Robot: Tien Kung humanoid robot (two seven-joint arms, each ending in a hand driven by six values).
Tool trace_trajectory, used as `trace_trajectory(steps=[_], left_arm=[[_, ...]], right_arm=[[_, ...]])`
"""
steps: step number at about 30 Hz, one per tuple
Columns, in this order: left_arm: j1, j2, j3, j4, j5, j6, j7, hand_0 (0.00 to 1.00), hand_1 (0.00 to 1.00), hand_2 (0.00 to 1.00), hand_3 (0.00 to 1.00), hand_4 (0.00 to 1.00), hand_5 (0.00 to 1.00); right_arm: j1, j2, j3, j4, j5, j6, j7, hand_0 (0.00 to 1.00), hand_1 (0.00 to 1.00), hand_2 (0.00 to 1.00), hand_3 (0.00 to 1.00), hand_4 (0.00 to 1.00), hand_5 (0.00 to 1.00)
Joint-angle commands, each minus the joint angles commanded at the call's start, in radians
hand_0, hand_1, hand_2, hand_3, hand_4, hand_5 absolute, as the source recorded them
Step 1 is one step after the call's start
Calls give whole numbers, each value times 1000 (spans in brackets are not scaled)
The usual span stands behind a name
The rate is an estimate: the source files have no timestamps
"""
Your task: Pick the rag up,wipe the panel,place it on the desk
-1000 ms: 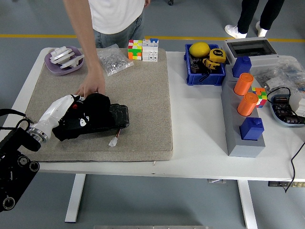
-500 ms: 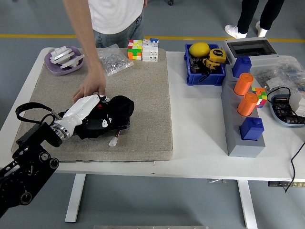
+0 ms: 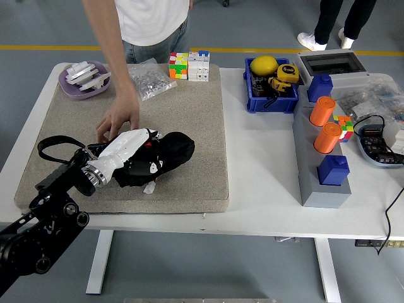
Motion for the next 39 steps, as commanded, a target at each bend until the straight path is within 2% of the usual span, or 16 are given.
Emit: trace_trajectory(steps=[6, 11, 20, 29, 33, 39], left_arm=[[26, -6, -57, 8, 10, 3, -4, 253, 208, 504, 457, 164, 2], [42, 1, -116, 19, 17, 3, -6, 270, 218, 504, 458, 175, 2], [57, 54, -196, 70, -1, 2, -31, 276, 228, 502, 457, 190, 2], [104, 82, -277, 76, 11, -1, -41, 274, 246, 503, 462, 216, 2], [124, 102, -314, 76, 17, 1, -43, 274, 246, 503, 462, 216, 2], [140, 118, -372, 76, 20, 0, -46, 271, 246, 501, 461, 218, 2]], right_arm=[[-3, 2, -8, 0, 7, 0, 0, 744, 660, 674, 605, 997, 471], [-3, 1, -8, 0, 8, -1, 0, 744, 660, 674, 605, 998, 471], [-5, 1, -12, 0, 17, -1, 1, 744, 661, 674, 605, 998, 472], [-4, -1, -28, 0, 29, -3, 0, 747, 660, 674, 605, 998, 472], [-6, -3, -48, 0, 45, -3, -1, 747, 660, 674, 605, 998, 472], [-3, -3, -32, 0, 34, -5, 0, 749, 660, 674, 606, 998, 472]])
